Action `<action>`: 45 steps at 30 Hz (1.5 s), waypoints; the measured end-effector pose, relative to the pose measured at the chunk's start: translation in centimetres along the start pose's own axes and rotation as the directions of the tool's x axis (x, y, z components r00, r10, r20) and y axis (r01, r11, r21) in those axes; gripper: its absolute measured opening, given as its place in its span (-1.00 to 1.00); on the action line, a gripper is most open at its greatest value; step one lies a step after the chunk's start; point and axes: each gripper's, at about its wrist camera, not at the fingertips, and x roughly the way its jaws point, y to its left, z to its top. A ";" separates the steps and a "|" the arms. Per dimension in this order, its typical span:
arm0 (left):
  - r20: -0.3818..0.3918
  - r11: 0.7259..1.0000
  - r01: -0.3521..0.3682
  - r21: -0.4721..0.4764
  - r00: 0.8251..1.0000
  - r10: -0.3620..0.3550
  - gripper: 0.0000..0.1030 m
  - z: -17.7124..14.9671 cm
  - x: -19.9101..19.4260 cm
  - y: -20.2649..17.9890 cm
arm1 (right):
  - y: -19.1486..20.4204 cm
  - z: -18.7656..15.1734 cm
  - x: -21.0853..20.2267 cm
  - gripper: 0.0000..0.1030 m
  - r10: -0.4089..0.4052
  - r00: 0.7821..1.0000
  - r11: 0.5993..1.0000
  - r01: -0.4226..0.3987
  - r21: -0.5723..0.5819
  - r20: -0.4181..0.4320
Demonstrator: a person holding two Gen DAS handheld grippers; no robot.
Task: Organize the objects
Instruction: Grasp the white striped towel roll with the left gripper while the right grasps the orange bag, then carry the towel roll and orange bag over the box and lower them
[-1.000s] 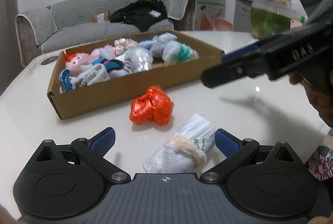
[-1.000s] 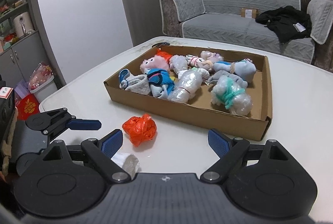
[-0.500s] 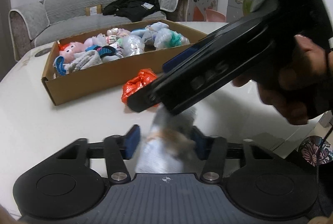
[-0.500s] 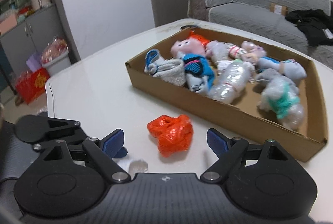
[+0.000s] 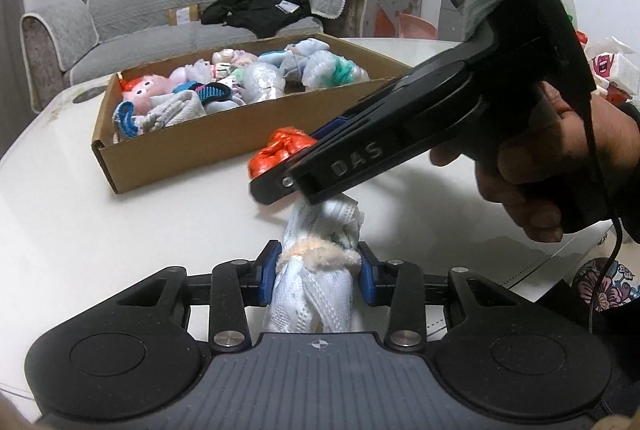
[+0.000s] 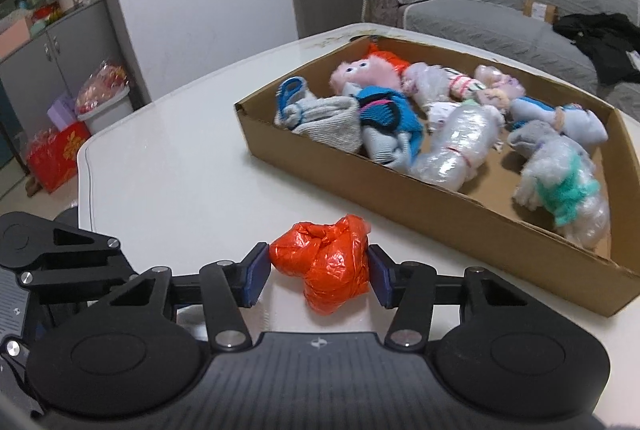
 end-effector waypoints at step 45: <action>-0.038 0.987 -0.121 0.108 0.991 0.126 -0.14 20.9 11.4 9.1 | -10.6 10.9 0.4 -0.08 -0.107 0.992 0.970 0.119 -0.212 0.063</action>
